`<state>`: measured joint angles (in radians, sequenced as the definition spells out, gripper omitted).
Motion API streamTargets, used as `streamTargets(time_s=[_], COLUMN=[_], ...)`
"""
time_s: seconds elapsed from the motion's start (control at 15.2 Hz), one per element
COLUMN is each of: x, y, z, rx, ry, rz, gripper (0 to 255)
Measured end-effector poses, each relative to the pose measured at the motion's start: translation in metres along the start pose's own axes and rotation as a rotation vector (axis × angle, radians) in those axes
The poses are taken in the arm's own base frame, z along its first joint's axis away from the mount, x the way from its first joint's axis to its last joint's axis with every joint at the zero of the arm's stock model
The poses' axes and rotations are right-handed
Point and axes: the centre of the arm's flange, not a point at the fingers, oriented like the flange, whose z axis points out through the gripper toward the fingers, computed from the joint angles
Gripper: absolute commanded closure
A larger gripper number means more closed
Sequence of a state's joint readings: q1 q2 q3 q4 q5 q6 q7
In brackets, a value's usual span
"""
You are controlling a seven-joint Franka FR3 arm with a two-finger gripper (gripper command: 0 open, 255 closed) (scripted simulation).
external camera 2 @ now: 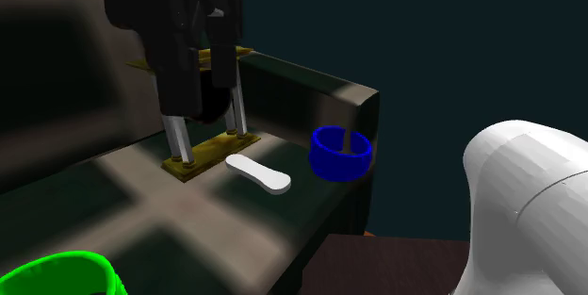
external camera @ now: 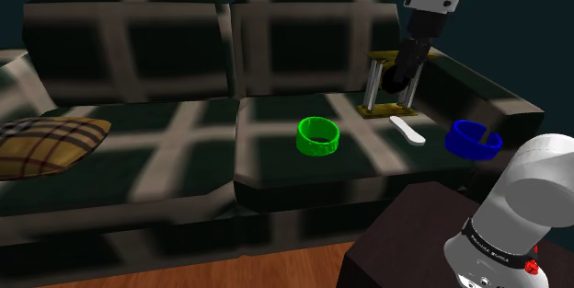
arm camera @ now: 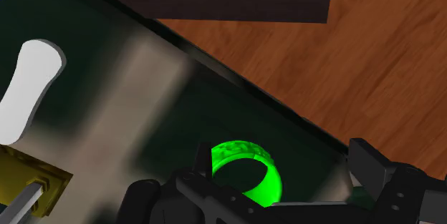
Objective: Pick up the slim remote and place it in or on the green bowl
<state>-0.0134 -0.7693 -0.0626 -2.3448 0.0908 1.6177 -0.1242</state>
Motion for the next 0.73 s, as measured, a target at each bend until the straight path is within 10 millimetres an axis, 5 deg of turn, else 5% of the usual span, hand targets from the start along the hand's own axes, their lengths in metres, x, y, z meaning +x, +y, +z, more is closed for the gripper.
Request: streamTargets(time_s=[0.2, 0.73], x=[0.004, 0.028], y=[0.011, 0.089], z=[0.009, 0.066], rx=[-0.004, -0.030], ry=[-0.001, -0.005], rz=[0.019, 0.137], gripper=[0, 0])
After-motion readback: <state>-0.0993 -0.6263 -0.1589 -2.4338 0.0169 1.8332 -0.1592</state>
